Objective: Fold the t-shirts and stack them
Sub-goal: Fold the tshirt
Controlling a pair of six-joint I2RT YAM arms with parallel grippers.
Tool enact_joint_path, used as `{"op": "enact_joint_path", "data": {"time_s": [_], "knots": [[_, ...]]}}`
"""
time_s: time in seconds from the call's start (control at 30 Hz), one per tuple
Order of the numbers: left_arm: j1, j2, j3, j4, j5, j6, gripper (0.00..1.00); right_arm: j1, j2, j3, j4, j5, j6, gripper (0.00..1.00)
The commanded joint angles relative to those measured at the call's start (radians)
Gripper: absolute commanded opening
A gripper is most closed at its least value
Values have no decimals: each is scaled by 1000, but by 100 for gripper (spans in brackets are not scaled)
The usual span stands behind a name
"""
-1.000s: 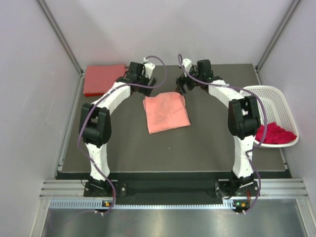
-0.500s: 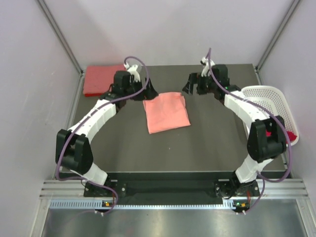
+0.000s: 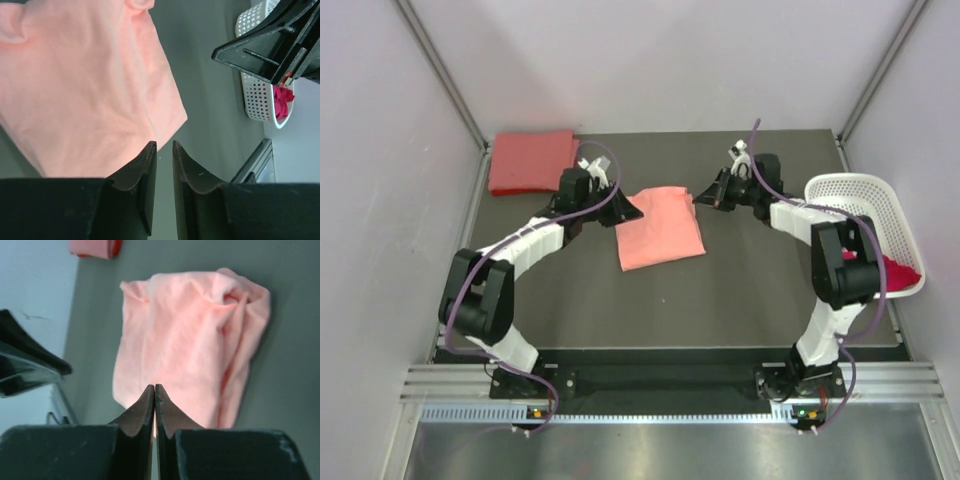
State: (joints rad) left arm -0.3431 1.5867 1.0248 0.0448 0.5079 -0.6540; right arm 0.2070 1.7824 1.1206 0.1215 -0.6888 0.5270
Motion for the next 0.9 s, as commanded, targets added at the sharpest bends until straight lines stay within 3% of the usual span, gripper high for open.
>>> {"op": "enact_joint_path", "data": {"time_s": [0.0,0.13,0.23,0.43,0.6,0.87], "knots": [[0,79,-11,182,26,-113,24,32,130,5,404,-103,293,0],[-4,160,-2,236,6,-145,18,89,250,30,658,-86,513,0],[-19,197,-6,239,-41,-159,20,127,305,65,684,-42,538,0],[-48,246,6,63,-195,-165,19,138,451,169,716,60,562,0],[-53,263,26,-120,-287,-177,19,112,521,272,621,127,545,0],[-54,253,21,-135,-292,-145,21,72,604,421,428,205,467,0]]}}
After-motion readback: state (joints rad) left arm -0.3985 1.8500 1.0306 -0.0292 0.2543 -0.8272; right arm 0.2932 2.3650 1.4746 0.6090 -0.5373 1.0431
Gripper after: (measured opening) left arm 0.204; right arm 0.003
